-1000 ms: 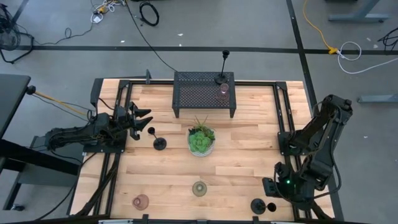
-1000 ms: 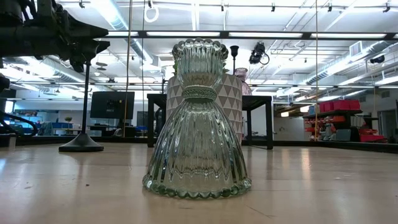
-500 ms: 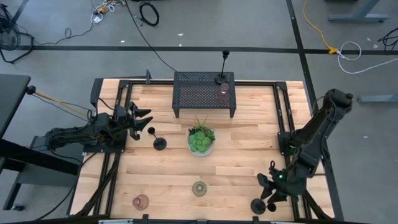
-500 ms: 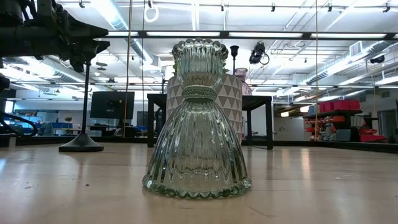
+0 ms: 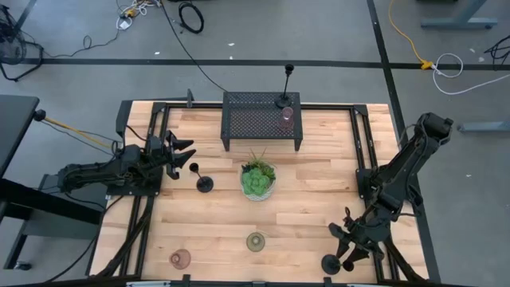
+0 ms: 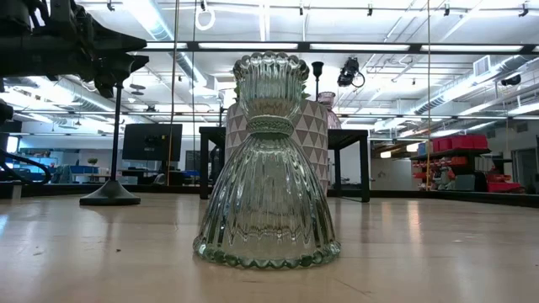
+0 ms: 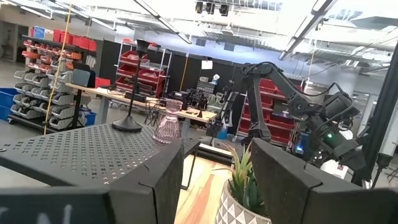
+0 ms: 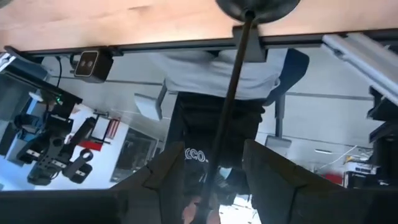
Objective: Pick & Place candle stick holders
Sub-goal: Put the bottom black candle holder on the shelf
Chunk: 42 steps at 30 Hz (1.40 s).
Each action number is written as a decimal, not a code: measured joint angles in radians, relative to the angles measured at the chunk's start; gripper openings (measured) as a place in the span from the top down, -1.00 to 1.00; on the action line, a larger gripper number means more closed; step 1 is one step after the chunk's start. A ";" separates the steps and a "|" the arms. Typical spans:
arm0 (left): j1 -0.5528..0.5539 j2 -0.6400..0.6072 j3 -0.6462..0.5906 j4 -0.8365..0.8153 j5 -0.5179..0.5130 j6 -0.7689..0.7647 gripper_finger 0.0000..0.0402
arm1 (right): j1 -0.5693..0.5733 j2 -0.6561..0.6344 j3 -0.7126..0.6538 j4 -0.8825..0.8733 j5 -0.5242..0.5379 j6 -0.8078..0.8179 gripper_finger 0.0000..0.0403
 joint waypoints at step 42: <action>0.000 0.000 0.000 0.000 0.000 0.000 0.05 | -0.033 0.102 0.000 0.183 -0.095 0.026 0.19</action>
